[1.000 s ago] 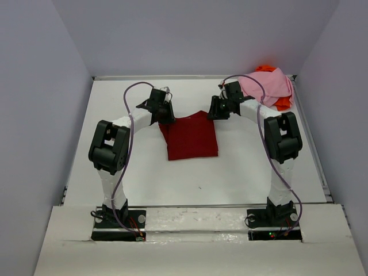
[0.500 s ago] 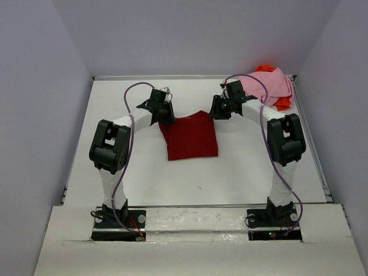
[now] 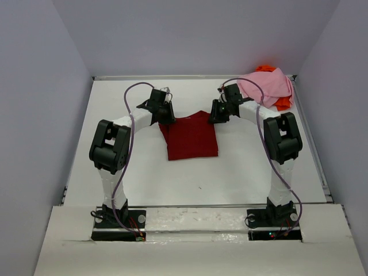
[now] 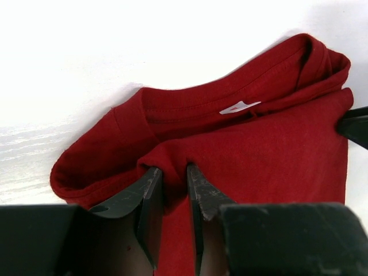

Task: Fold and stack the t-shirts
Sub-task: Fold the tshirt

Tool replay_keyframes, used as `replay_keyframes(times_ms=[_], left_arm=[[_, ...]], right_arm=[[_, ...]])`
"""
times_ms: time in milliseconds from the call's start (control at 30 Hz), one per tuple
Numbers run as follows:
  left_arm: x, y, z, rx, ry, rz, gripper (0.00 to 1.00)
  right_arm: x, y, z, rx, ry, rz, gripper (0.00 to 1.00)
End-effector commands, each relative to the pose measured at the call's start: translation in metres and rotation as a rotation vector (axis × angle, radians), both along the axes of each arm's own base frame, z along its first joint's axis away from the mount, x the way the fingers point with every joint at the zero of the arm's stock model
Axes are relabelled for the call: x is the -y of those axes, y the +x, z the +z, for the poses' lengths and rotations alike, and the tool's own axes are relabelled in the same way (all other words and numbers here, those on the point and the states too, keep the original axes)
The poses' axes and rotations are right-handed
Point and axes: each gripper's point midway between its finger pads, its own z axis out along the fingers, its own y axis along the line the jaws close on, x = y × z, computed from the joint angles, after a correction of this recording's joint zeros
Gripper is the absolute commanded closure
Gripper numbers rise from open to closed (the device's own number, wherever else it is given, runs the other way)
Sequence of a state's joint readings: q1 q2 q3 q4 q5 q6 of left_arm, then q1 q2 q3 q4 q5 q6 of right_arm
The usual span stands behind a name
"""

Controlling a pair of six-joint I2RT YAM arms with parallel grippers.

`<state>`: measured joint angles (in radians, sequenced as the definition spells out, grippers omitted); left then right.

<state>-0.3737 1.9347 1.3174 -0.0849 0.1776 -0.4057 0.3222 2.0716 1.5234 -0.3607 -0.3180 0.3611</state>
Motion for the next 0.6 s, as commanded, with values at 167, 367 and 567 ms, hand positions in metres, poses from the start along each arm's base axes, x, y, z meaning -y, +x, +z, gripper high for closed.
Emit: replay_keyframes(times_ms=[167, 367, 567], left_arm=[[0.011, 0.015, 0.023, 0.074, -0.034, -0.025, 0.74], [0.012, 0.016, 0.026, 0.083, -0.036, -0.04, 0.97], [0.012, 0.016, 0.04, 0.114, -0.035, -0.042, 1.0]], right_arm=[[-0.005, 0.008, 0.009, 0.031, 0.006, 0.011, 0.92], [-0.006, 0.018, 0.037, 0.102, 0.013, 0.009, 1.0], [-0.005, 0.026, 0.07, 0.184, 0.019, 0.01, 1.0]])
